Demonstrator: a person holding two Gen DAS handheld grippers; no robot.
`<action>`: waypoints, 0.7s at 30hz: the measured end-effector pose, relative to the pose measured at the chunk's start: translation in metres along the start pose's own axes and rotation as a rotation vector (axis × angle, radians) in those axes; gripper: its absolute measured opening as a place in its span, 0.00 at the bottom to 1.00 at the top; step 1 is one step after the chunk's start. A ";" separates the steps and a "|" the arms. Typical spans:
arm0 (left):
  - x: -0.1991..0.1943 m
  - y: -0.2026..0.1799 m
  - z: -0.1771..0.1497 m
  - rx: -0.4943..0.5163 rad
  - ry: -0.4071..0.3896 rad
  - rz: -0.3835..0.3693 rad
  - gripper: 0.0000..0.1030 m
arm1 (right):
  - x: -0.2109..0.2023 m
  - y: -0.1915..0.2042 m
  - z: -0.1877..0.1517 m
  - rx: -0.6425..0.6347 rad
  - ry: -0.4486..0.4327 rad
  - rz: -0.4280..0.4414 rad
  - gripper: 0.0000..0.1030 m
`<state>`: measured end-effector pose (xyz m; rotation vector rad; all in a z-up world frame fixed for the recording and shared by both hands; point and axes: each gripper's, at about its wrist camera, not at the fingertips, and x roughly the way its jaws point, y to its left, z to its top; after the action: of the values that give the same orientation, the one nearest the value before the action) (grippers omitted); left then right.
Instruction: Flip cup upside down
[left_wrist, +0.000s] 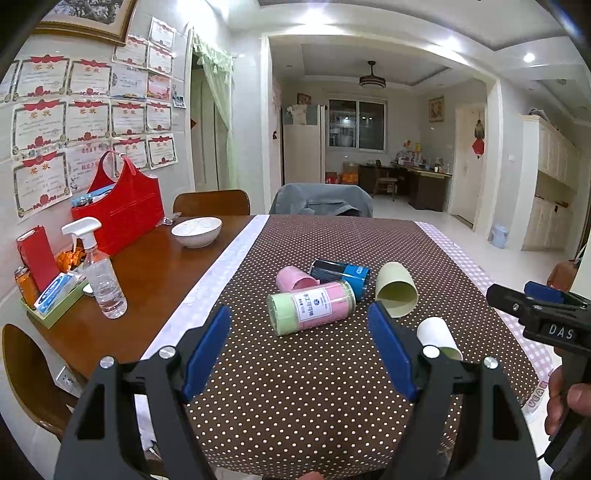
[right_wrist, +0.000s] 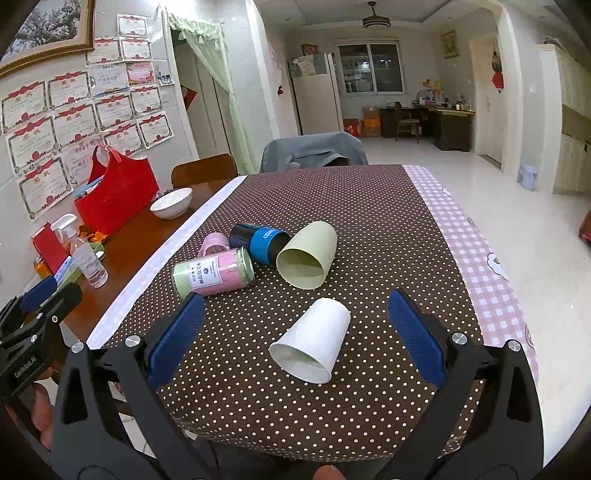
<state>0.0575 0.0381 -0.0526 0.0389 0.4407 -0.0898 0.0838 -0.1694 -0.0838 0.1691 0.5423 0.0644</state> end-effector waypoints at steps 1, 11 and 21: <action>-0.001 0.000 -0.001 0.001 -0.001 0.002 0.74 | -0.001 0.001 0.000 -0.002 0.000 0.001 0.94; -0.010 0.009 -0.010 -0.026 -0.010 0.015 0.74 | -0.002 0.008 -0.003 -0.019 0.013 0.006 0.94; -0.005 0.019 -0.022 -0.042 0.002 0.034 0.74 | 0.010 0.014 -0.006 -0.032 0.051 0.013 0.94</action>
<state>0.0456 0.0583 -0.0698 0.0053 0.4438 -0.0473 0.0885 -0.1535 -0.0916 0.1399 0.5913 0.0898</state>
